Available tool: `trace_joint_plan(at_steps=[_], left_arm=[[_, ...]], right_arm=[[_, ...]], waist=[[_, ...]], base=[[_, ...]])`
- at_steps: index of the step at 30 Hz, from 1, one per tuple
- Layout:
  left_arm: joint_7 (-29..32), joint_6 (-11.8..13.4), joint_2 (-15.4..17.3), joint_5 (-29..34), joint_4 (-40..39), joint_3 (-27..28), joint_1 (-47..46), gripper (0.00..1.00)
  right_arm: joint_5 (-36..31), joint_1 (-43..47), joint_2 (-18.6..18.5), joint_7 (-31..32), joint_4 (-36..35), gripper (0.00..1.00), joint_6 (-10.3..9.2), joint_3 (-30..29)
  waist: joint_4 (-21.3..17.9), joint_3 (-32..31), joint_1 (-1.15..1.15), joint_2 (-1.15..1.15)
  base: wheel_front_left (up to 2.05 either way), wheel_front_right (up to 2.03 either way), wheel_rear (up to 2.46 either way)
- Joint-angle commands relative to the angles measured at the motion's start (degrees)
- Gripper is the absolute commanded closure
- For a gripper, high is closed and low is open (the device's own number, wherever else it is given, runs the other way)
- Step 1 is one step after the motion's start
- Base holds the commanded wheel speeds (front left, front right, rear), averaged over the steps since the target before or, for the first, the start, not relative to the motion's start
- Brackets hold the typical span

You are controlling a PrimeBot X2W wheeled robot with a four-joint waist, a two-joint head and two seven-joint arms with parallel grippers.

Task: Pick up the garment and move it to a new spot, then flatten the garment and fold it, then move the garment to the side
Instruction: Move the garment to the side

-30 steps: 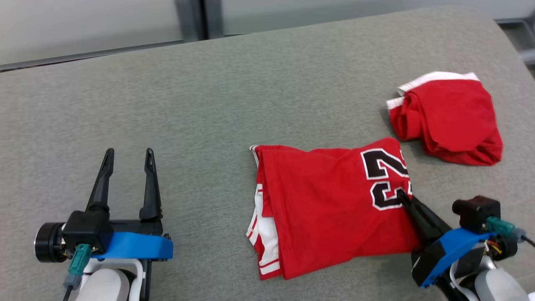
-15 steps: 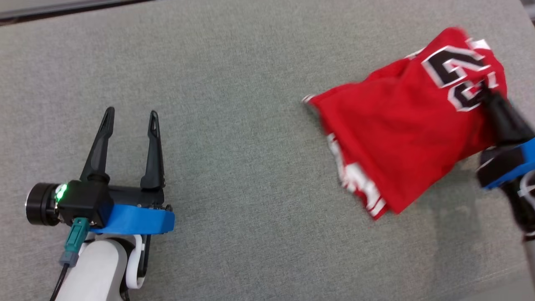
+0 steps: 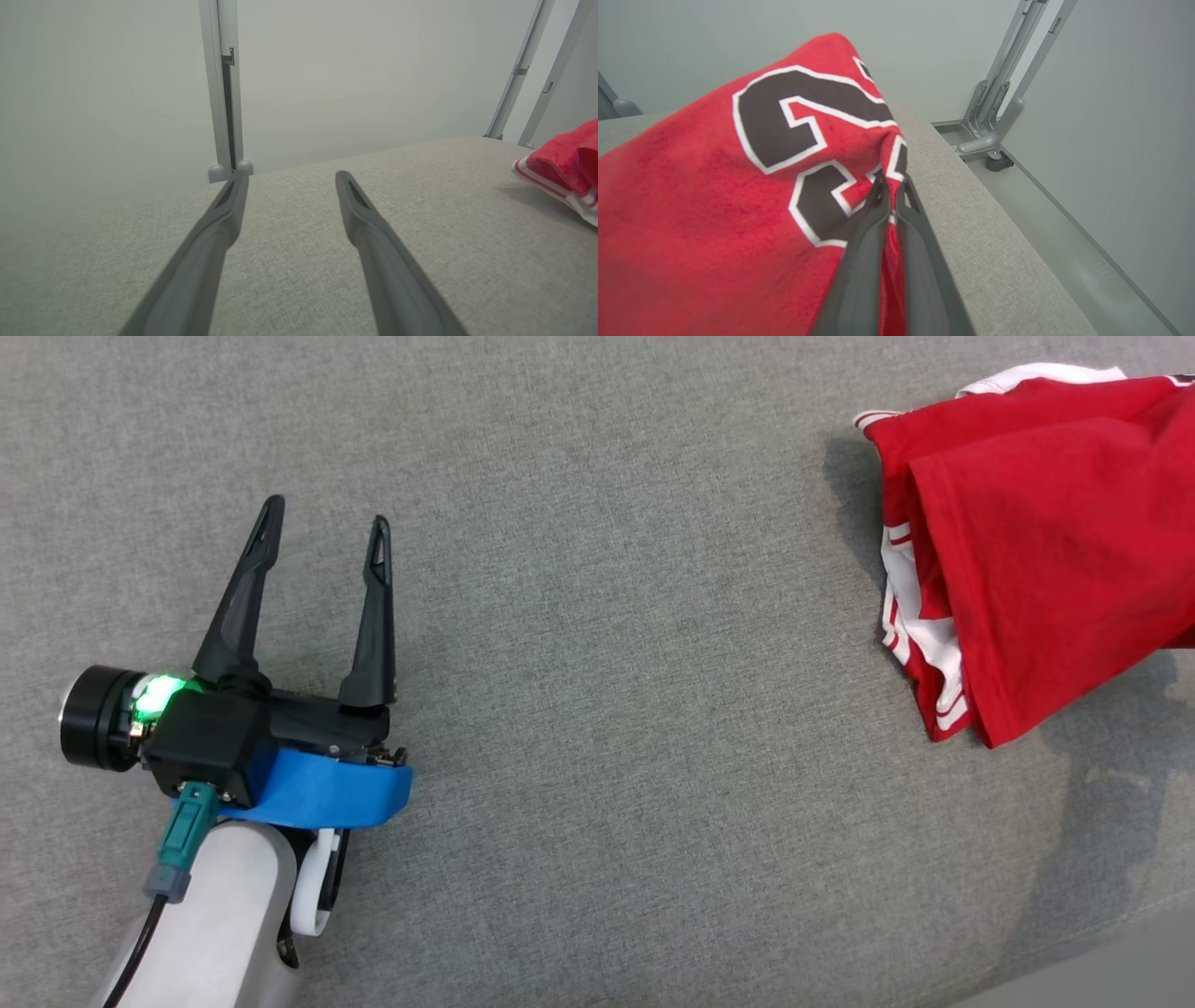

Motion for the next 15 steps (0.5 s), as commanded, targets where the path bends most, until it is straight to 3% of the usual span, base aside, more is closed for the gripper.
trace_joint_plan(at_steps=[1, 3, 4, 7, 8, 9, 10, 15], left_arm=[[0.26, -0.34, 0.23, 0.43, -0.32, -0.28, -1.36, 0.0], [0.46, -0.55, 0.29, 0.63, -0.37, -0.69, -1.91, 0.0], [0.49, -0.57, 0.31, 0.67, -0.34, -0.92, -2.22, 0.0], [0.55, -1.0, 0.21, 0.97, -0.16, -1.51, -2.91, 0.0], [0.45, -1.05, 0.13, 1.02, -0.01, -1.65, -3.03, 0.0], [0.33, -1.11, 0.12, 0.98, 0.2, -1.76, -3.07, 0.0], [0.22, -1.02, 0.0, 0.84, 0.36, -1.83, -3.12, 0.0], [-0.54, -0.57, -0.67, 0.2, 1.18, -1.94, -2.45, 0.0]], right_arm=[[-0.42, -1.2, 0.67, 0.5, 0.66, 1.0, -0.02, -0.74], [-1.09, -2.24, 1.0, 1.02, 1.63, 1.0, -0.02, -1.1], [-1.63, -2.63, 1.02, 1.43, 2.55, 0.79, -0.02, -1.38], [-2.16, -4.04, 1.23, 2.07, 4.45, 0.57, -0.01, -1.76], [-2.51, -4.16, 1.57, 2.51, 5.17, 0.44, -0.02, -2.34], [-3.11, -4.06, 1.81, 2.74, 5.75, 0.12, -0.02, -2.79], [-3.64, -4.02, 2.07, 2.59, 5.87, 0.03, -0.02, -3.38], [-7.24, -1.55, 3.83, 1.67, 5.2, 0.0, -0.01, -6.64]], waist=[[0.06, 0.86, -0.01, 0.0], [0.05, 1.67, -0.01, 0.0], [0.11, 1.99, -0.01, 0.0], [0.52, 2.83, -0.01, 0.0], [0.69, 2.95, -0.01, 0.0], [0.84, 2.95, -0.01, 0.0], [1.05, 2.88, -0.01, 0.0], [1.79, 1.64, -0.01, 0.0]], base=[[0.0, 0.0, 0.0], [0.0, 0.0, 0.0], [0.0, 0.0, 0.0], [0.0, 0.0, 0.0], [0.0, 0.0, 0.0], [0.0, 0.0, 0.0], [0.0, 0.0, 0.0], [0.0, 0.0, 0.0]])
